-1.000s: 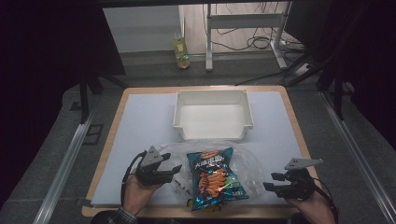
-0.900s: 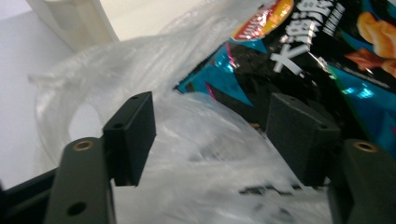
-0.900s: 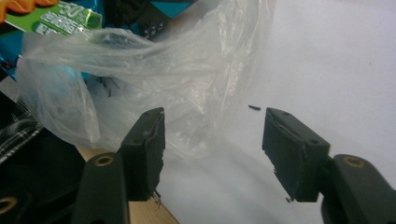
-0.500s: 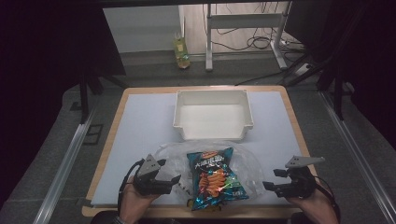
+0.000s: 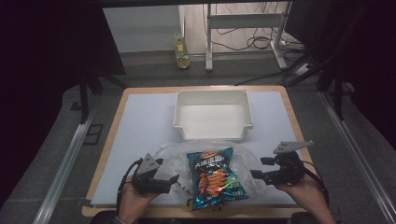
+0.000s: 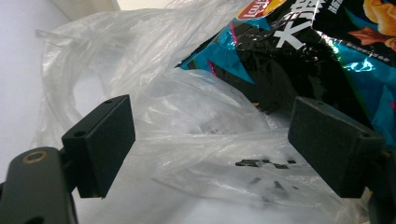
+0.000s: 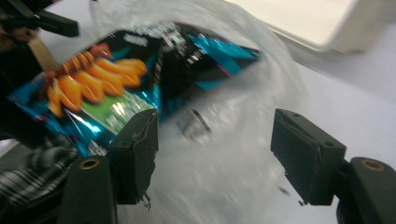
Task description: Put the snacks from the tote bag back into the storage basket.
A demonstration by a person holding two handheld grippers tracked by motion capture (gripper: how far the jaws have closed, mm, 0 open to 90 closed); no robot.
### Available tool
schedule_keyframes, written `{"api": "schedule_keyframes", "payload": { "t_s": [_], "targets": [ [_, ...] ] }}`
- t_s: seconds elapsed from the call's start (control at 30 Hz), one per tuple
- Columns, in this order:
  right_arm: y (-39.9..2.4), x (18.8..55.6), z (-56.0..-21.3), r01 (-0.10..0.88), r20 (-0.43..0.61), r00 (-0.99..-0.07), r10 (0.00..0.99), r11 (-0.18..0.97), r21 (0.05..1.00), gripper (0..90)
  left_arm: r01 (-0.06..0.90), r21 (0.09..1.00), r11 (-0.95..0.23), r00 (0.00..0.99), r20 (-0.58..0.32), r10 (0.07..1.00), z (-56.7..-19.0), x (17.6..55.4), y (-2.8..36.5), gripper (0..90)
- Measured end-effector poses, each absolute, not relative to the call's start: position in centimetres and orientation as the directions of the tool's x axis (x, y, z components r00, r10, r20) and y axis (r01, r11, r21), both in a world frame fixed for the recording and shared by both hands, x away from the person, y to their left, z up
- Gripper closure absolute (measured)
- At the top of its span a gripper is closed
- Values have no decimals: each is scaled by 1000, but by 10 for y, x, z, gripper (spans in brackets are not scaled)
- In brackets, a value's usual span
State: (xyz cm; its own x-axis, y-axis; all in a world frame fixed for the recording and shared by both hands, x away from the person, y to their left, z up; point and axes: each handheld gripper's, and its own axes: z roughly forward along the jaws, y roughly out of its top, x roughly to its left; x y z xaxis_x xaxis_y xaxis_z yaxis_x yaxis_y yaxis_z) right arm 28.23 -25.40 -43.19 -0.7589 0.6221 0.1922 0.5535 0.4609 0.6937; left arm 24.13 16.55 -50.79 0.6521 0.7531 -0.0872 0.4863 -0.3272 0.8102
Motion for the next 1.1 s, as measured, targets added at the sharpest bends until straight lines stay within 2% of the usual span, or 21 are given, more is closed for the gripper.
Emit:
{"api": "schedule_keyframes", "payload": {
  "t_s": [0.17, 0.4, 0.5, 0.67, 0.87, 1.1],
  "targets": [
    [-226, 290, -433, 544, 212, -784, 584, 482, 686, 304, 489, 808, -329, 651, -87, 754, -508, 242, 167, 143],
    [-183, 295, -451, 556, 252, -807, 534, 543, 630, 198, 490, 804, -338, 657, -84, 749, -508, 242, 167, 144],
    [-169, 297, -463, 571, 253, -802, 541, 567, 594, 147, 493, 799, -345, 657, -81, 750, -508, 242, 167, 144],
    [-164, 300, -481, 612, 312, -781, 541, 560, 558, 140, 496, 795, -349, 658, -82, 749, -509, 242, 167, 143],
    [-174, 295, -493, 673, 416, -737, 533, 515, 532, 290, 497, 790, -359, 661, -77, 747, -510, 243, 165, 144],
    [-182, 293, -499, 696, 517, -718, 467, 491, 523, 545, 508, 778, -370, 659, -73, 749, -512, 244, 163, 144]
  ]
}}
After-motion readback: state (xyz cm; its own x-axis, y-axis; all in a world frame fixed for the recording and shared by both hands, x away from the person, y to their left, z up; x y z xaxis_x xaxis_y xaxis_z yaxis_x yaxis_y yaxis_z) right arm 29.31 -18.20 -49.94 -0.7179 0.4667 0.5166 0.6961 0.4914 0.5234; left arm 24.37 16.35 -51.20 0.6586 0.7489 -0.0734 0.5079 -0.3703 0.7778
